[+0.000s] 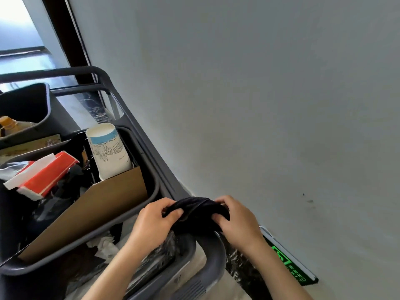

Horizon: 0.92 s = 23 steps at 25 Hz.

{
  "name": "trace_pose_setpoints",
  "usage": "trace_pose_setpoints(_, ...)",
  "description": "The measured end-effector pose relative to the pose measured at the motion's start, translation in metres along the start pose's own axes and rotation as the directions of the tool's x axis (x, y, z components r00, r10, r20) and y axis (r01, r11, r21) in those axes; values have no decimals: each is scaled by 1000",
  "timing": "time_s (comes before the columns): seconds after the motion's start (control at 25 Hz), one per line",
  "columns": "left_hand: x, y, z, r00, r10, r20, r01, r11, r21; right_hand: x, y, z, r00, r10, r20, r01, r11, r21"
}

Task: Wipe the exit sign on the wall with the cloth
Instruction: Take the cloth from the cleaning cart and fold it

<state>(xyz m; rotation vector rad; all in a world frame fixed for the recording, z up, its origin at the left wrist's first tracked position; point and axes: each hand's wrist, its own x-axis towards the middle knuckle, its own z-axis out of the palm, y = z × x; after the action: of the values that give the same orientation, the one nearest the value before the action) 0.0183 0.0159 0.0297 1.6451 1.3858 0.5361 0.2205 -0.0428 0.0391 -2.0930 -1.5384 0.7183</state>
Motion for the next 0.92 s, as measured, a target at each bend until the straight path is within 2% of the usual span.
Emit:
trace_pose_setpoints(0.16,-11,51,29,993,116,1,-115,980,-163,-39,24,-44,986,55,-156,-13,966,258)
trace_pose_setpoints(0.28,-29,92,69,987,116,108,-68,927,-370,-78,54,-84,955,119,-270,-3,918,396)
trace_pose_setpoints(0.44,-52,139,136,955,166,245,-37,889,-457,-129,112,-122,893,300,-336,-43,799,600)
trace_pose_setpoints(0.68,-92,178,242,889,236,393,-59,909,-412,-193,200,-144,765,546,-341,-62,590,805)
trace_pose_setpoints(0.84,-108,173,290,885,212,414,-39,921,-387,-213,231,-138,713,657,-244,-25,372,928)
trace_pose_setpoints(0.92,-114,167,312,889,194,414,-33,930,-367,-218,242,-131,697,686,-207,-11,299,954)
